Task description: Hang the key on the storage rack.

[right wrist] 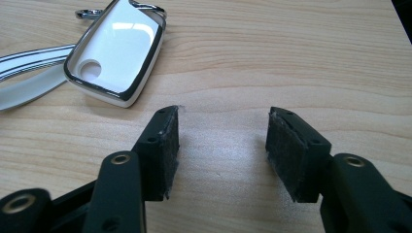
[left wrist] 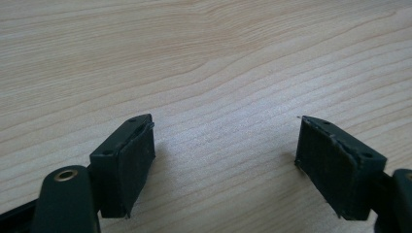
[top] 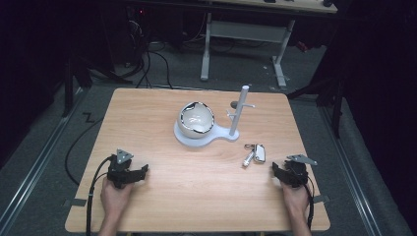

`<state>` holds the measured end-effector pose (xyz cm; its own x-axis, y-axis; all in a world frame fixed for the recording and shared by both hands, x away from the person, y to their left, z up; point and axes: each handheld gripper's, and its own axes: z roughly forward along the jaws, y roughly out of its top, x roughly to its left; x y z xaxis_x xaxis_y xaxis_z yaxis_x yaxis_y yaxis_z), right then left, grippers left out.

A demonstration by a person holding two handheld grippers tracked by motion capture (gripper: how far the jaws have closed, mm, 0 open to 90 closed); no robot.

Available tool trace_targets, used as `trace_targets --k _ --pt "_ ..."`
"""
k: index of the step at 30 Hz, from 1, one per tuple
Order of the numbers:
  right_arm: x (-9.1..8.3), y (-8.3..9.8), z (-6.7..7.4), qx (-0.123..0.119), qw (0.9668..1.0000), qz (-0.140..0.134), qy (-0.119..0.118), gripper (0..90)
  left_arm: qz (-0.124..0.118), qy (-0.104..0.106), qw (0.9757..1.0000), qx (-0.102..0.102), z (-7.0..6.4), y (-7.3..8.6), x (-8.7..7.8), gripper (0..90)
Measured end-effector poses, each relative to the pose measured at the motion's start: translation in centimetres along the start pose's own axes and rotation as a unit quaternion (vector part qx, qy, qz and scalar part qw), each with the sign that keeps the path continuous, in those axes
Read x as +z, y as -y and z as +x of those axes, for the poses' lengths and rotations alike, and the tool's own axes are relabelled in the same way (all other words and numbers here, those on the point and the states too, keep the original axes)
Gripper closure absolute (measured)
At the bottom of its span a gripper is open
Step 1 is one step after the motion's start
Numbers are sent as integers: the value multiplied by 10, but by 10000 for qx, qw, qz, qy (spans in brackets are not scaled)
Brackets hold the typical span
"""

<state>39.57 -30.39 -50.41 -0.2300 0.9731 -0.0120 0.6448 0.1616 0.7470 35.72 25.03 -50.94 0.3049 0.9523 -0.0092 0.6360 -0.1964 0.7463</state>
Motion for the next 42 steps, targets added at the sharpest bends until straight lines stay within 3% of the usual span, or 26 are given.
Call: trace_targets --k 16,20,24,33,42 --pt "1 -7 3 -38 10000 51 -66 533 1 0 10000 1 0 0 0 223" --pt "-3 -15 9 -1 9993 -177 -315 526 0 0 10000 0 0 0 0 223" --pt "-4 -22 15 32 9988 -208 -446 511 -1 2 10000 -1 0 0 0 223" --pt "10 -40 30 74 9974 -195 -687 466 0 1 10000 1 0 0 0 223" --pt "25 -53 42 138 9978 -48 -639 437 -1 1 10000 -1 0 0 0 223"
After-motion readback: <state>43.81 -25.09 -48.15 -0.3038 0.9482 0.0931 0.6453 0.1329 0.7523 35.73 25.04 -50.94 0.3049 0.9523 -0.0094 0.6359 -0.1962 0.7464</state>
